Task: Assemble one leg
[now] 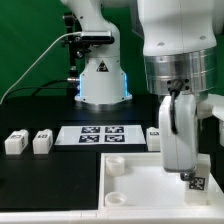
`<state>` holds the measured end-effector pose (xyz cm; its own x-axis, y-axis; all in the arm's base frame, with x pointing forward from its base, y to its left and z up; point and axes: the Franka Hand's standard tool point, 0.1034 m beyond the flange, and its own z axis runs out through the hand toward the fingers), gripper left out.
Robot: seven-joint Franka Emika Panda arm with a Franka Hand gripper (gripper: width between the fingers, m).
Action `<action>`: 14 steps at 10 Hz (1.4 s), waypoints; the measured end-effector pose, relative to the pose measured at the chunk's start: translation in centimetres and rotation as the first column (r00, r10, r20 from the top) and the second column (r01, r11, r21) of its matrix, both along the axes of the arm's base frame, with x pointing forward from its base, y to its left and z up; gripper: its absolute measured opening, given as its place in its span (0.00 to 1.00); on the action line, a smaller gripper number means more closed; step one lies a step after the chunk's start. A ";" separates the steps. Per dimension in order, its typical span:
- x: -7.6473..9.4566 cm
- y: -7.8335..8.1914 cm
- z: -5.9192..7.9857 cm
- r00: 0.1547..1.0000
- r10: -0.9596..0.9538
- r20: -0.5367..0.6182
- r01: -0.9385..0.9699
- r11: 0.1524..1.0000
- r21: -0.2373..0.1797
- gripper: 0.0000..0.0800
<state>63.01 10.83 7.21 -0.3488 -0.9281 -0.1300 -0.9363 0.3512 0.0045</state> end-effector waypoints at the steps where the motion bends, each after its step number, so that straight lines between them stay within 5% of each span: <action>1: 0.0 0.0 0.0 0.999 -0.034 -0.004 0.034 0.999 -0.003 0.37; 4: -0.1 0.1 0.0 1.000 0.003 0.002 -0.003 1.000 -0.013 0.37; 6: -0.1 0.1 -0.1 1.000 0.007 0.002 -0.007 1.000 -0.013 0.73; 10: -1.3 1.4 1.0 0.979 0.199 0.049 -0.198 0.980 -0.014 0.81; 14: -1.6 1.8 2.3 0.864 0.495 0.092 -0.493 0.869 -0.045 0.81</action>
Offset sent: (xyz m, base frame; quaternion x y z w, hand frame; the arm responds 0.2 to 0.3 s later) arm 0.0000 0.0000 0.0000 0.0000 0.0000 0.0000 1.0000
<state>61.45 12.58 9.50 0.1693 -0.9783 -0.1197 -0.9826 -0.1581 -0.0978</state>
